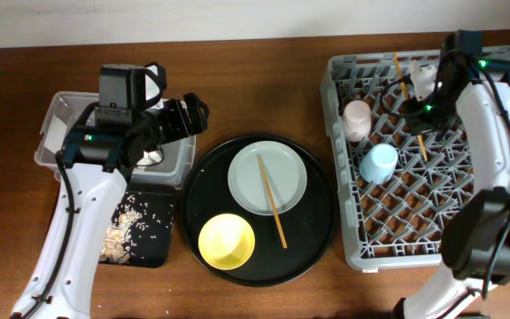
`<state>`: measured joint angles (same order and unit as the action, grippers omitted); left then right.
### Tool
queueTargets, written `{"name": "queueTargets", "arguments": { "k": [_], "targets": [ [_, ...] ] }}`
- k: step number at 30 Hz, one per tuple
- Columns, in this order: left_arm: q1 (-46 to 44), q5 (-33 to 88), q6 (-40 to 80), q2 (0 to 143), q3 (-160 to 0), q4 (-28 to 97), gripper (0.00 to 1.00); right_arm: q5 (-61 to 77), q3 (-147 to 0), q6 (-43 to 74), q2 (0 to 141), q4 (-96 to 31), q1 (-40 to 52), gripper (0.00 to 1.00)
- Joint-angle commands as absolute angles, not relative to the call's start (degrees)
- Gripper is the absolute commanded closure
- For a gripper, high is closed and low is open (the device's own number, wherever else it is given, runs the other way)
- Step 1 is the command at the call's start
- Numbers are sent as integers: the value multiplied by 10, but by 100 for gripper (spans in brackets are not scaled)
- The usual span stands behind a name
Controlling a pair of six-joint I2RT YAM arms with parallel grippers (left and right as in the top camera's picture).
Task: Sort waste into correct bins and load items into the dishwasher rack
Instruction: 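Grasp a wooden chopstick with the right gripper and place it in the rack, then grasp the second chopstick with the right gripper and place it in the rack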
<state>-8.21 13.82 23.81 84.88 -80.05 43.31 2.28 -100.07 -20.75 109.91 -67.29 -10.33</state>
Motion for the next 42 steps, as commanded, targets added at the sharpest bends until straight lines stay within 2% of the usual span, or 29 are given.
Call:
{"name": "queueTargets", "arguments": {
  "k": [1,3,4,5,8,11,13,15,19,20,21,23,24,26,30,32,42],
  "targets": [
    [-81,135,235,848,-802,432,1,30,-1005,-190,1111,-670,-105,84],
    [-81,135,235,848,-802,432,1,30,-1005,-190,1111,-672,-105,64],
    [-81,135,235,848,-802,432,1,30,-1005,-190,1111,-674,-105,61],
    [-81,135,235,848,-802,432,1,30,-1005,-190,1111,-675,-105,53],
    [-81,135,235,848,-802,432,1,70,-1008,-129,1106,-704,-102,51],
    [-81,135,235,848,-802,432,1,269,-1012,-100,1079,-801,-67,47],
    [-81,135,235,848,-802,432,1,272,-1012,-100,1051,-835,-1,40],
    [-81,135,235,848,-802,432,1,263,-1012,-87,1034,-838,77,38],
    [-81,135,235,848,-802,432,1,211,-998,43,1035,-794,199,32],
    [-81,135,235,848,-802,432,1,178,-985,96,1035,-769,229,19],
    [-81,135,235,848,-802,432,1,169,-970,128,1035,-744,250,1],
    [-81,135,235,848,-802,432,1,173,-920,140,1035,-682,288,1],
    [-81,135,235,848,-802,432,1,173,-890,141,1036,-653,302,10],
    [-81,135,235,848,-802,432,1,173,-838,140,1036,-593,320,70],
    [-81,135,235,848,-802,432,1,156,-726,140,1036,-444,338,69],
    [-81,135,235,848,-802,432,1,105,-663,141,1037,-352,338,68],
    [-81,135,235,848,-802,432,1,105,-650,141,1068,-321,338,69]
  ]
}}
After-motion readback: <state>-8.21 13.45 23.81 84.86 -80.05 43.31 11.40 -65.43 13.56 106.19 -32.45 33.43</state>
